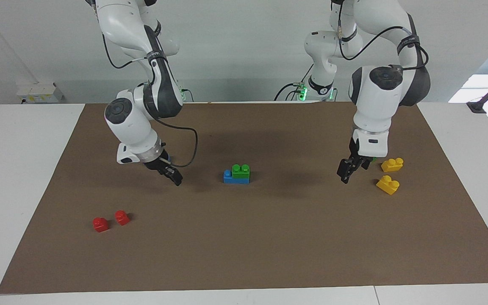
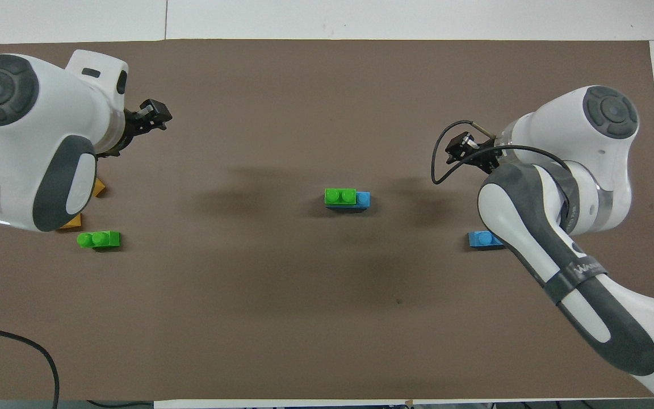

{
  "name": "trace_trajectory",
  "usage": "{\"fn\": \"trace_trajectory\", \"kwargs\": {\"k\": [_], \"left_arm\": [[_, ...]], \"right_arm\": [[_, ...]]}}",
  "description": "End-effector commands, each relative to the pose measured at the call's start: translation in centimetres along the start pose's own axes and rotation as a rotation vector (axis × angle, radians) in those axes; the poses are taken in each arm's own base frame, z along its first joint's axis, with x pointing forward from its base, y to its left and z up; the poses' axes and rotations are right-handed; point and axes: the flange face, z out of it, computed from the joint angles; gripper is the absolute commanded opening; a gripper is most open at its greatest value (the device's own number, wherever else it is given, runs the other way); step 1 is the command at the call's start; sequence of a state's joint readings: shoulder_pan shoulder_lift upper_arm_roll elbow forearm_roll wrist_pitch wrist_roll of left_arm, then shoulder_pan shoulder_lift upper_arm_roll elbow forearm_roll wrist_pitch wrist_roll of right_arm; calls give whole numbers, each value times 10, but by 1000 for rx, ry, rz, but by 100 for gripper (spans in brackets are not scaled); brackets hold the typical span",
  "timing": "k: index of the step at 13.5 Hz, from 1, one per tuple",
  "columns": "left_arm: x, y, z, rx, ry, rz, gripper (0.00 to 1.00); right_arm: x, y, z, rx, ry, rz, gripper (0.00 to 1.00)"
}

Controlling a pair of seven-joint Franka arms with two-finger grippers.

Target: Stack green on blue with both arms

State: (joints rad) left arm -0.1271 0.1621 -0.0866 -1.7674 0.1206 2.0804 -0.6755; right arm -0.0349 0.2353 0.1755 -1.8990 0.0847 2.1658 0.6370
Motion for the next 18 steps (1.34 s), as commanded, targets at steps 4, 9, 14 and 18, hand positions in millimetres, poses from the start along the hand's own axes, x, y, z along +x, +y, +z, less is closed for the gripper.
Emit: {"fn": "trace_trajectory", "kwargs": {"k": [4,9,14,18], "left_arm": [[15,-79,-70,-43,-61,254,100],[10,-99,-131,-22,-132,371,100],[-2,-106,-159,-7,-235,378,100],[7,-113,-165,-28,-175,439,100]], "right_arm": [[54,61,-26,-21,34,-248,94],[60,85,-56,-37,29,-312,94],[9,90,-171,-86,82,-468,94],[-26,94,-211,-110,64,-505,94]]}}
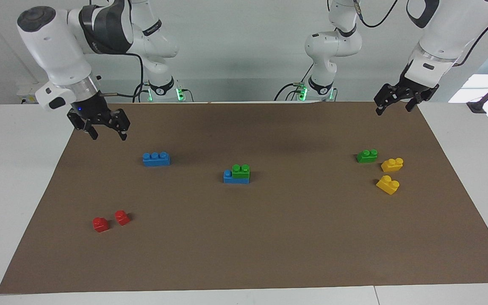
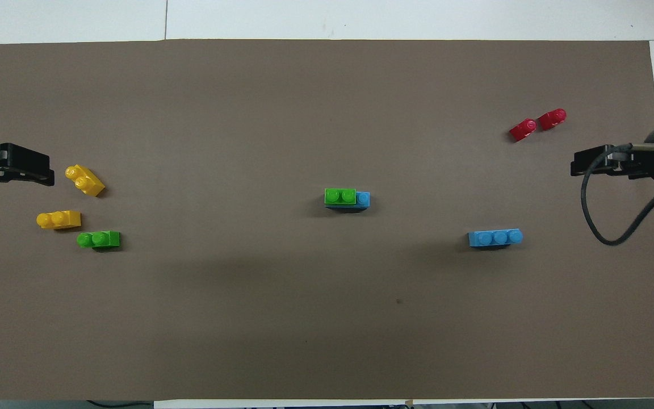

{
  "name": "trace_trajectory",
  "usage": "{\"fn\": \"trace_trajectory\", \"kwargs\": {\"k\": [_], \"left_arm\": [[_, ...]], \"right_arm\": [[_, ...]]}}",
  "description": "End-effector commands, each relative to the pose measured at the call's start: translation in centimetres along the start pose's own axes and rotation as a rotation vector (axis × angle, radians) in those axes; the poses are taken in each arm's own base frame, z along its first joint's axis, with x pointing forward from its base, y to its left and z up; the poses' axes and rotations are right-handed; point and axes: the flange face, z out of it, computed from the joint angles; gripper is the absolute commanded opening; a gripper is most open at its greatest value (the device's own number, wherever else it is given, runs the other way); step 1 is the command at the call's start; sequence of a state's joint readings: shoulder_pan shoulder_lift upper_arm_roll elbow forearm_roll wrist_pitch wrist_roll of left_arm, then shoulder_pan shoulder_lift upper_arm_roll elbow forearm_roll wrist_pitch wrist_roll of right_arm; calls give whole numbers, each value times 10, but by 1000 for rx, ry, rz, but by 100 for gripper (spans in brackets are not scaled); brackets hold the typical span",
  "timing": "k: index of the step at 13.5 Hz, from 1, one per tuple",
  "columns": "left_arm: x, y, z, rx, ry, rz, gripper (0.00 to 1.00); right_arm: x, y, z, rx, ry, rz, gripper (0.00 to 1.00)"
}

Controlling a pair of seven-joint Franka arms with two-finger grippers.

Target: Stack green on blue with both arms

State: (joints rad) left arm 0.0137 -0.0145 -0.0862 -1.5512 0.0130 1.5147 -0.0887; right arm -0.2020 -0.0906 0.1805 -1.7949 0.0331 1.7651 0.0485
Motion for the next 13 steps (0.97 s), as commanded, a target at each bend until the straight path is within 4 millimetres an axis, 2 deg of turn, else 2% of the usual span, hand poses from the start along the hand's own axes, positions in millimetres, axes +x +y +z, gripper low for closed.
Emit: {"fn": "trace_trajectory", "kwargs": {"k": [1,2,4,7,13], "left_arm": [[2,-6,-6,-18,27,67,100],[3,-5,-7,-20,30,65,100],[2,-6,-3,-23,4,59,100],[1,-5,-11,-29,14,59,100],[-1,-9,-13,-53,18,46,100]], "right_arm": [[-3,2,-5,-23,1,-39,91],[-1,2,-7,-27,-3,-42,87],[-1,2,-7,-32,-26,-44,87],[0,2,-8,-32,-28,-50,88],[-4,-7,-7,-26,-40,-61,90]]}}
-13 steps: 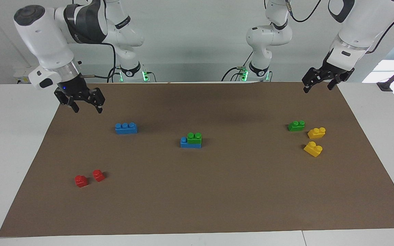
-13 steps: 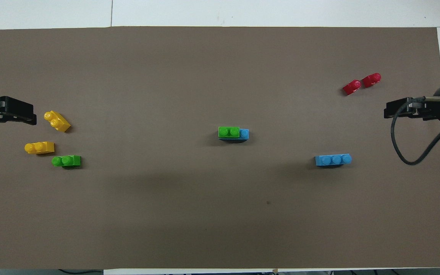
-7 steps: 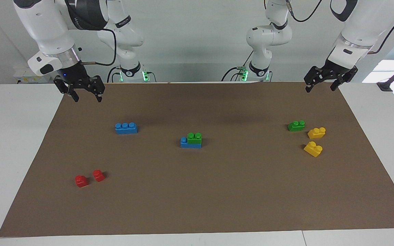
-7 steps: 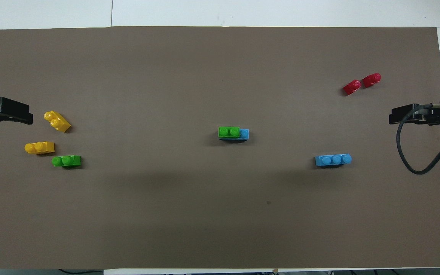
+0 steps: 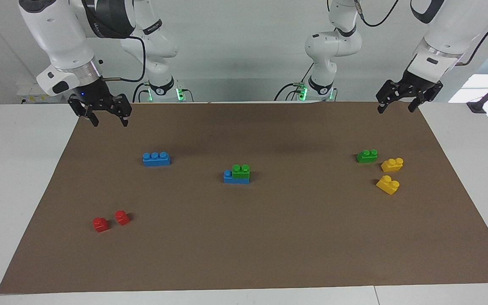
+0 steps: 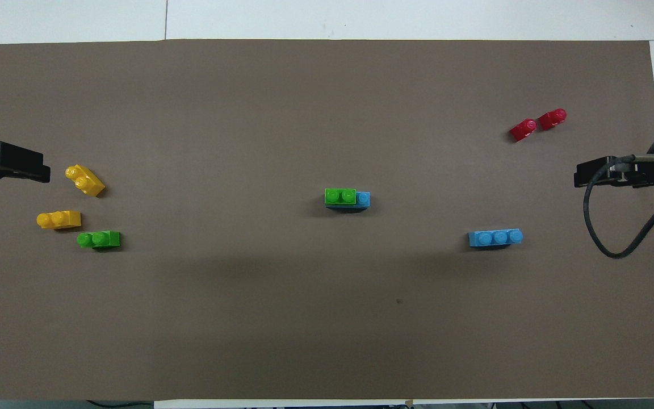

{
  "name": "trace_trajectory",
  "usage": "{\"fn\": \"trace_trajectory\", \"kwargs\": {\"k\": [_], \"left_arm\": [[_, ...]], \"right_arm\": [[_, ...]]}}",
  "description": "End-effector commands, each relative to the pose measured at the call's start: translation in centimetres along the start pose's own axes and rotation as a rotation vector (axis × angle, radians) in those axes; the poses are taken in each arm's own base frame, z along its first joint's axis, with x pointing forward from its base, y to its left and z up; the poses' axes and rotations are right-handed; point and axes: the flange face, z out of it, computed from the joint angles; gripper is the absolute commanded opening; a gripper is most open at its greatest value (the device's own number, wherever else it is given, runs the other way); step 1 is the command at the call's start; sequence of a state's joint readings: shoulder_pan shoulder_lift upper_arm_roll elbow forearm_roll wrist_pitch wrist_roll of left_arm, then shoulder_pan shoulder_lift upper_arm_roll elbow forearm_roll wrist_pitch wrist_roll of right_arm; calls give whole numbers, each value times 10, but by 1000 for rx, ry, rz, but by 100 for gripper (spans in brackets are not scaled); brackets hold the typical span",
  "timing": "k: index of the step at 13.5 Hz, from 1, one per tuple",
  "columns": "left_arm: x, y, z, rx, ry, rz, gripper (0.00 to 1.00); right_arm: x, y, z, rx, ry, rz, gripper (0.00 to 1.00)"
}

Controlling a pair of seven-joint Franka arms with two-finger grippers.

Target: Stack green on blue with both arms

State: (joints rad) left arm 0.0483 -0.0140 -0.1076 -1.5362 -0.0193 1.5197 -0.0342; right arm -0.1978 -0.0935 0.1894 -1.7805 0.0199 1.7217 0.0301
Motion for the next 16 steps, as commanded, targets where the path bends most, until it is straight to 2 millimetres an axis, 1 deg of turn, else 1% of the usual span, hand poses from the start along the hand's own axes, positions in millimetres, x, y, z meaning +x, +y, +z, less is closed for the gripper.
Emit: {"fn": "trace_trajectory", "kwargs": {"k": [1,3,4,7,16], "left_arm": [[-2,-5,-7,-20,2,3,100],[-1,-4,-4,-19,5,2,100],[-2,-4,-2,-18,4,2,100],[-6,-3,3,-16,13,-1,100],[-7,0,4,-14,13,6,100]], "right_arm": [[-1,0,-2,-18,-20,-26,90],[-9,-2,1,-23,-66,-22,90],[-11,-9,2,-26,-78,-38,90],[-11,-10,1,-77,-75,-50,90],[-11,-6,2,-73,-70,-33,90]]}}
